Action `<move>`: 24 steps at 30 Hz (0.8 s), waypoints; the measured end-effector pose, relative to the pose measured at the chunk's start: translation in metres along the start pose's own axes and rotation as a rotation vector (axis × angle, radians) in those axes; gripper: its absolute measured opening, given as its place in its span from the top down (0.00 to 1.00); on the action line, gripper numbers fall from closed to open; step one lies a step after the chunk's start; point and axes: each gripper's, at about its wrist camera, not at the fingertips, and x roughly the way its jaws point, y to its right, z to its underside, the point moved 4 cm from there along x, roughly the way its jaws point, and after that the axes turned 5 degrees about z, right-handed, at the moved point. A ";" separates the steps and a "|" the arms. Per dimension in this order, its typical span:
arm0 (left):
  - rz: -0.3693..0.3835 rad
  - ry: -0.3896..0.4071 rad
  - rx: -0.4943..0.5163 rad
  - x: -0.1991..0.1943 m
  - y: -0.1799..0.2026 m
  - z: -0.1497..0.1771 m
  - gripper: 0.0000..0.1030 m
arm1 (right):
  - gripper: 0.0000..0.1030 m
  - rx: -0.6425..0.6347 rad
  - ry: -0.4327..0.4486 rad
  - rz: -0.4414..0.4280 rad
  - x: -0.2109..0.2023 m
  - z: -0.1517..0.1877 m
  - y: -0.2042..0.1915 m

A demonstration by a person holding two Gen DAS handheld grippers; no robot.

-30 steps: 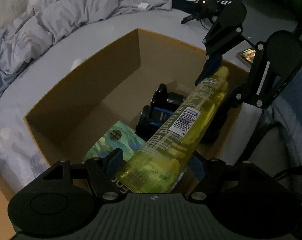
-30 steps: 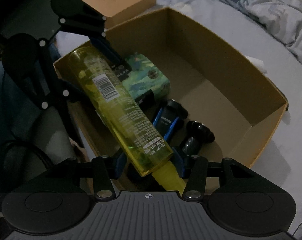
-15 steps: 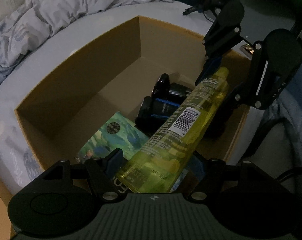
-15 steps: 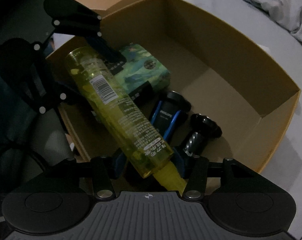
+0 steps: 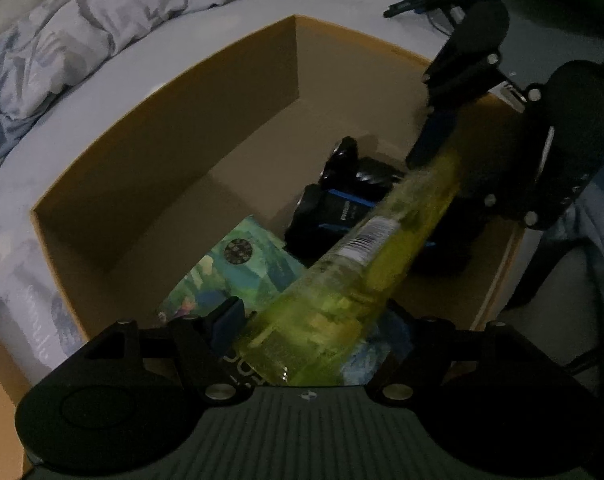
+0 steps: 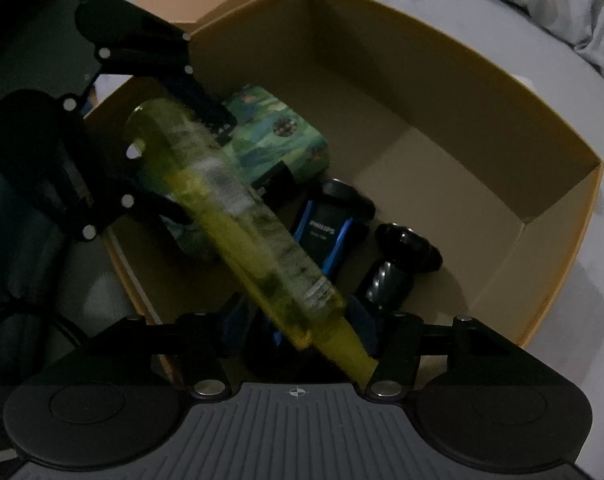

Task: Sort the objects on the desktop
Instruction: 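Lower the yellow bottle beside the shaver and open the right gripper, then raise both grippers up and away from the cardboard box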

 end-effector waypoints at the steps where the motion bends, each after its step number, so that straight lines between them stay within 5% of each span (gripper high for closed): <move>1: -0.006 -0.003 -0.008 -0.001 0.001 0.003 0.21 | 0.36 0.003 -0.002 -0.002 0.000 0.001 0.000; 16: -0.059 -0.002 -0.024 -0.035 0.008 0.035 0.19 | 0.27 0.057 0.067 0.015 -0.027 0.012 0.000; 24: -0.079 0.030 -0.043 -0.043 0.014 0.024 0.17 | 0.04 0.129 0.180 0.033 -0.056 0.020 -0.011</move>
